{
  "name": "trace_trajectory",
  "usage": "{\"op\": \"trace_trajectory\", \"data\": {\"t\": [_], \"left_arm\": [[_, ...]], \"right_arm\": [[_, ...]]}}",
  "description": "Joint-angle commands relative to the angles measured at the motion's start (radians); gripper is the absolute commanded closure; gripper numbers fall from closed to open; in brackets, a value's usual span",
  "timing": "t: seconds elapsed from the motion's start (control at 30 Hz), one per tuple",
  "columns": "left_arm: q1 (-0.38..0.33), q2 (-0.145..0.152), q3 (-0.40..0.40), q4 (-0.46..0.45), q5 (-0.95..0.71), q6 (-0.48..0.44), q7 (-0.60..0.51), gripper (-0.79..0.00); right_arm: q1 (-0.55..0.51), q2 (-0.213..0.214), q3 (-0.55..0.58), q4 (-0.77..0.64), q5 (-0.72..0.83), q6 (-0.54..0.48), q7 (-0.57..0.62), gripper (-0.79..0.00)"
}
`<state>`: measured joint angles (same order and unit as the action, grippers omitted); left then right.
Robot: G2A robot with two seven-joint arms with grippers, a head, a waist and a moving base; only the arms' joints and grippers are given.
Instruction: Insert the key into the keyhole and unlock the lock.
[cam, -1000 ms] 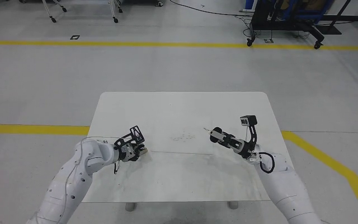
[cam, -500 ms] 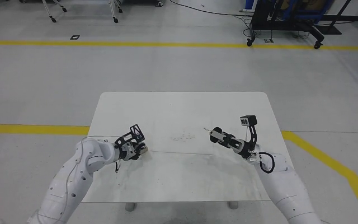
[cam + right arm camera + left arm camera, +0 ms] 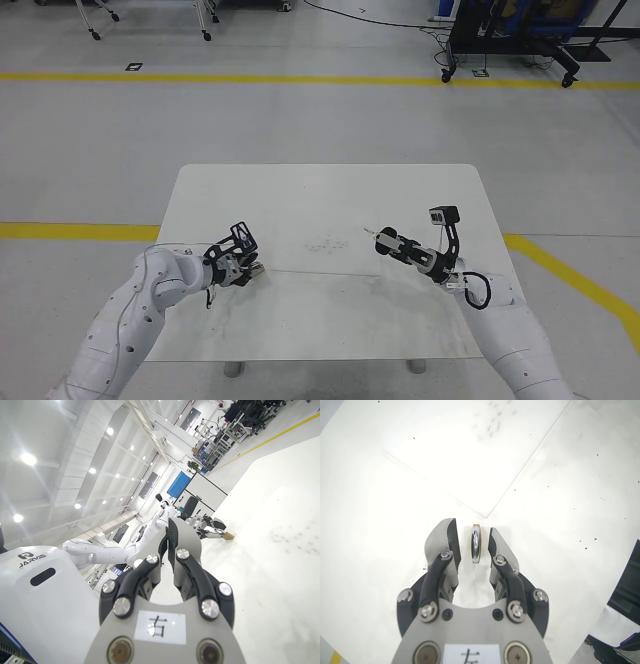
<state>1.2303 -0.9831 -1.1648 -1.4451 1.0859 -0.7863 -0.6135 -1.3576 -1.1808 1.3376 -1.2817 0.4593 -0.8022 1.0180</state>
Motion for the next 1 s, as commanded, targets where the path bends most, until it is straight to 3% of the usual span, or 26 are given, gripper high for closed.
{"op": "trace_trajectory", "data": {"t": [0.0,0.57,0.97], "left_arm": [[-0.001,0.000,0.002,0.001,0.002,0.002,0.004,0.000],[-0.018,0.000,0.032,0.008,0.045,0.044,0.001,0.000],[0.025,0.016,-0.004,-0.062,0.065,0.052,-0.020,0.000]], "right_arm": [[0.000,0.000,0.000,0.000,0.000,0.000,0.000,0.000],[0.000,0.000,0.000,0.000,0.000,0.000,0.000,0.000],[0.000,0.000,0.000,0.000,0.000,0.000,0.000,0.000]]}}
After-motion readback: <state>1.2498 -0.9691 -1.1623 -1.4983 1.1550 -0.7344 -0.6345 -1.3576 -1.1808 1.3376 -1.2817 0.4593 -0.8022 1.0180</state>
